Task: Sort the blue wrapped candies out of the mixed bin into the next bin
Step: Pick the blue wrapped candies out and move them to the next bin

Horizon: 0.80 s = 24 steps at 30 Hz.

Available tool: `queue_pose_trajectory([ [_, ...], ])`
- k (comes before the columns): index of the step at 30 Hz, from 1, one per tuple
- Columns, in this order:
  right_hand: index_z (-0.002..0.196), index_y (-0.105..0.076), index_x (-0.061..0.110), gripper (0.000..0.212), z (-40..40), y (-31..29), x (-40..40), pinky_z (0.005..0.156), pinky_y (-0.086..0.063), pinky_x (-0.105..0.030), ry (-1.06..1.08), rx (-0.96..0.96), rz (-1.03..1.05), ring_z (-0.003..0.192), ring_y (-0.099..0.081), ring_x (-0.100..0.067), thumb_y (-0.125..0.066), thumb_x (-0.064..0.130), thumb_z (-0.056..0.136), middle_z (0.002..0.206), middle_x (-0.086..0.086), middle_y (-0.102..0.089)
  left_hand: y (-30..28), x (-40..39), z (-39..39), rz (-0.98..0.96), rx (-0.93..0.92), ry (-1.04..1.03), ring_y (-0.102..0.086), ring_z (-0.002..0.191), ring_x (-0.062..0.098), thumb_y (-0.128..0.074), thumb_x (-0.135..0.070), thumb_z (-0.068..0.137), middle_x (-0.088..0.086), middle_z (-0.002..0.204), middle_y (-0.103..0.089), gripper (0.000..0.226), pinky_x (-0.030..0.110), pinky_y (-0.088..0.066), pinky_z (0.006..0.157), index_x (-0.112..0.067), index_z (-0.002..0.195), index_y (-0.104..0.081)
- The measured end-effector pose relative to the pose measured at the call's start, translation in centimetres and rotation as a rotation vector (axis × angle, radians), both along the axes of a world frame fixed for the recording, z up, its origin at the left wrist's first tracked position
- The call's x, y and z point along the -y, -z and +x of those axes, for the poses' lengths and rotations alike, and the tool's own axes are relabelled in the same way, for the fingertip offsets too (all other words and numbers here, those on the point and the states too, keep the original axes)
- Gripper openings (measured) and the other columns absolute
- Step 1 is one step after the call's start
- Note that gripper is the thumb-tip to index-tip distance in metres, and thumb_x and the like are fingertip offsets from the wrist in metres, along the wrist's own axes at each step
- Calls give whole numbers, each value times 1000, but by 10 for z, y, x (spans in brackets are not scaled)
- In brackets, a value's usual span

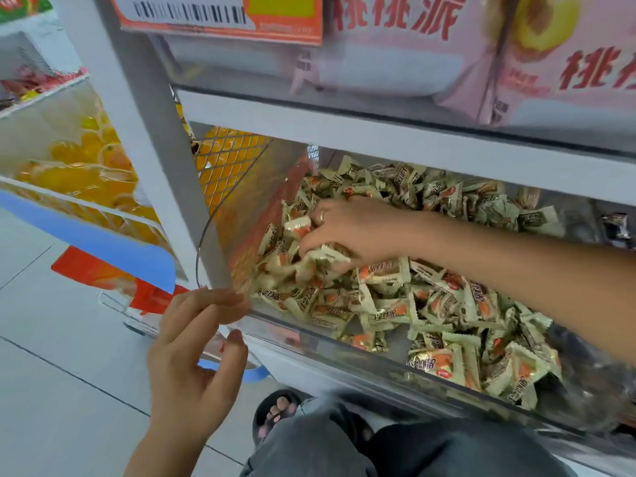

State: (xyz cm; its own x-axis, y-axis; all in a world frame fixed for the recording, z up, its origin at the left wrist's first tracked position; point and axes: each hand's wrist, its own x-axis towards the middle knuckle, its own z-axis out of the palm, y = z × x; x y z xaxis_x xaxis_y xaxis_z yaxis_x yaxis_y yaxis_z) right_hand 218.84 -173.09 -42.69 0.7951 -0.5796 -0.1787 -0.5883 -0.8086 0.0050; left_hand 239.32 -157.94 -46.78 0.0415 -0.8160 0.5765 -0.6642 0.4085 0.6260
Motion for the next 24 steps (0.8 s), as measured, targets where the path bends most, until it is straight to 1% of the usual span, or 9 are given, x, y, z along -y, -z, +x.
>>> queue_pose_trajectory([
  [2, 129, -49, 40, 46, -1, 1, 8, 60, -27, -17, 61, 100, 84, 97, -36, -6, -61, 43, 85, 92, 19, -35, 0, 0, 1, 16, 11, 9, -55, 94, 13, -45, -15, 77, -6, 96, -61, 24, 20, -40, 84, -10, 84, -67],
  [4, 125, -50, 43, 44, -4, -2, 11, 71, -30, -21, 176, 213, 281, 97, -40, -9, -65, 41, 84, 92, 16, -34, -1, 0, 3, 38, 24, 14, -55, 95, 12, -45, -16, 77, -6, 96, -61, 24, 20, -41, 84, -12, 85, -67],
  [7, 133, -39, 49, 65, -14, -17, 3, 91, -29, -28, 258, 250, 440, 115, -36, -9, -72, 31, 79, 121, 16, -43, -15, 3, 7, 71, 110, 25, -55, 91, 13, -44, -20, 77, -8, 88, -62, 28, 23, -41, 82, -9, 77, -70],
  [10, 142, -21, 48, 76, -39, -38, -19, 105, -17, -18, 303, 301, 438, 129, -21, 5, -68, 32, 84, 150, 20, -23, -41, 16, -7, 17, 225, 14, -50, 93, 21, -45, -23, 77, -7, 90, -61, 28, 22, -34, 84, -9, 76, -70],
  [12, 146, -21, 40, 69, -63, -43, -37, 106, -20, -17, 448, 409, 325, 134, -28, -3, -61, 33, 90, 152, 12, -24, -55, 32, -34, 7, 304, 95, -47, 102, 24, -46, -29, 78, -5, 100, -59, 32, 22, -29, 90, -11, 94, -68],
  [14, 147, -20, 28, 60, -78, -31, -55, 108, -28, -31, 793, 447, 112, 132, -37, -23, -50, 37, 95, 150, -7, -33, -60, 54, -72, 125, 471, 199, -39, 125, 30, -43, -41, 83, 4, 129, -53, 50, 31, -23, 107, -15, 125, -55],
  [17, 150, 3, 22, 67, -60, 2, -81, 117, -1, -49, 1228, 250, 38, 144, 5, -35, -33, 39, 97, 157, -15, 4, -49, 92, -132, 369, 708, 311, 3, 145, 27, -29, -51, 96, 0, 158, -6, 62, 47, 4, 117, -27, 149, -10],
  [20, 150, 12, 17, 73, -35, 25, -88, 117, 8, -46, 1111, 224, 154, 141, 25, -31, -32, 41, 96, 154, -13, 24, -32, 116, -148, 554, 811, 293, 15, 144, 20, -9, -57, 95, -2, 159, 3, 57, 48, 15, 114, -38, 148, 0],
  [24, 150, 2, 25, 66, -23, 15, -90, 115, 6, -44, 856, 293, 325, 140, 27, -26, -28, 50, 98, 154, -5, 25, -25, 126, -102, 744, 1027, 164, 10, 143, 38, -8, -59, 93, -2, 158, 6, 58, 63, 8, 109, -42, 147, 3],
])
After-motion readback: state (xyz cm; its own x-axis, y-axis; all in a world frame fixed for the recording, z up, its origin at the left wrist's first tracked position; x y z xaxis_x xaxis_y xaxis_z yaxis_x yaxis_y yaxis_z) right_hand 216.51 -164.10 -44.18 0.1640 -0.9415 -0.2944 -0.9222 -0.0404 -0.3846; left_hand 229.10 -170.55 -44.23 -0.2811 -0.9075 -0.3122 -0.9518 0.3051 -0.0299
